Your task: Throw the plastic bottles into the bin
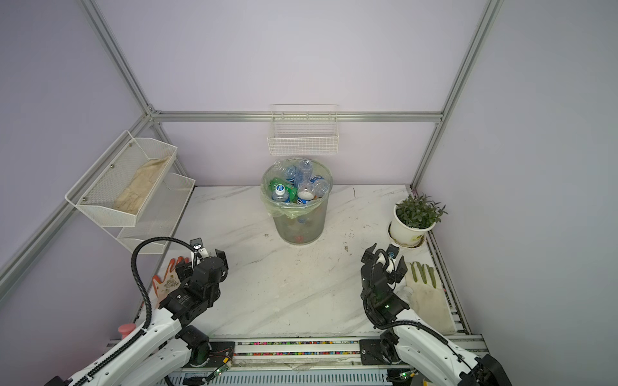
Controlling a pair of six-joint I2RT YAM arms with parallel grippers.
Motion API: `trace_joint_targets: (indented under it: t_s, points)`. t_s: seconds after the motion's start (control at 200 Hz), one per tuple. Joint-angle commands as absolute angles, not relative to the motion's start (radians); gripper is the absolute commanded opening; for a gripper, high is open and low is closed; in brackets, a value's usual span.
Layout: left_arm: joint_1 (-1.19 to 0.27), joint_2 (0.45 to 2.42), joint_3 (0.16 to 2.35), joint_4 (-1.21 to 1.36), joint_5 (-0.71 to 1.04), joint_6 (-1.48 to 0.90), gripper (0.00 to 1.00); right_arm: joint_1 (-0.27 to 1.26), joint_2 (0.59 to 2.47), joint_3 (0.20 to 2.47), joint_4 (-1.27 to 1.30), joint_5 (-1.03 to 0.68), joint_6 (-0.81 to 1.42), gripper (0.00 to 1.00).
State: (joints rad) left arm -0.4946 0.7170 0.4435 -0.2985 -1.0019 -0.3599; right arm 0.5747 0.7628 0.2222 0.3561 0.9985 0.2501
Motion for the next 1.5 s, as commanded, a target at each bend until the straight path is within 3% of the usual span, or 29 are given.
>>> trace_joint_targets:
  t_s: [0.0, 0.05, 0.095, 0.335, 0.6, 0.765, 1.19, 1.495]
  points:
    - [-0.502, 0.706, 0.315, -0.19, -1.094, -0.379, 1.0, 0.562, 0.73, 0.217, 0.397, 1.0, 0.238, 0.97]
    - [-0.505, 0.72, 0.233, -0.025, -1.126, -0.296, 1.0, 0.555, 0.727, 0.215, 0.406, 0.989, 0.232, 0.97]
    - [-0.521, 0.717, 0.269, -0.131, -1.079, -0.361, 1.0, 0.553, 0.723, 0.206, 0.429, 0.989, 0.225, 0.97]
    - [-0.521, 0.759, 0.257, -0.072, -1.169, -0.377, 1.0, 0.492, 0.787, 0.187, 0.574, 0.95, 0.196, 0.97]
    - [-0.508, 0.927, 0.263, 0.167, -1.237, -0.226, 1.0, 0.455, 0.838, 0.177, 0.666, 0.954, 0.174, 0.97]
    - [-0.497, 1.017, 0.302, 0.19, -1.217, -0.219, 1.0, 0.448, 0.887, 0.175, 0.733, 0.958, 0.154, 0.97]
    - [-0.451, 1.11, 0.215, 0.681, -1.141, 0.027, 1.0, 0.399, 1.11, 0.202, 0.961, 0.935, 0.09, 0.97]
    - [-0.427, 1.361, 0.231, 1.093, -1.068, 0.196, 1.0, 0.383, 1.22, 0.195, 1.144, 0.924, 0.032, 0.97]
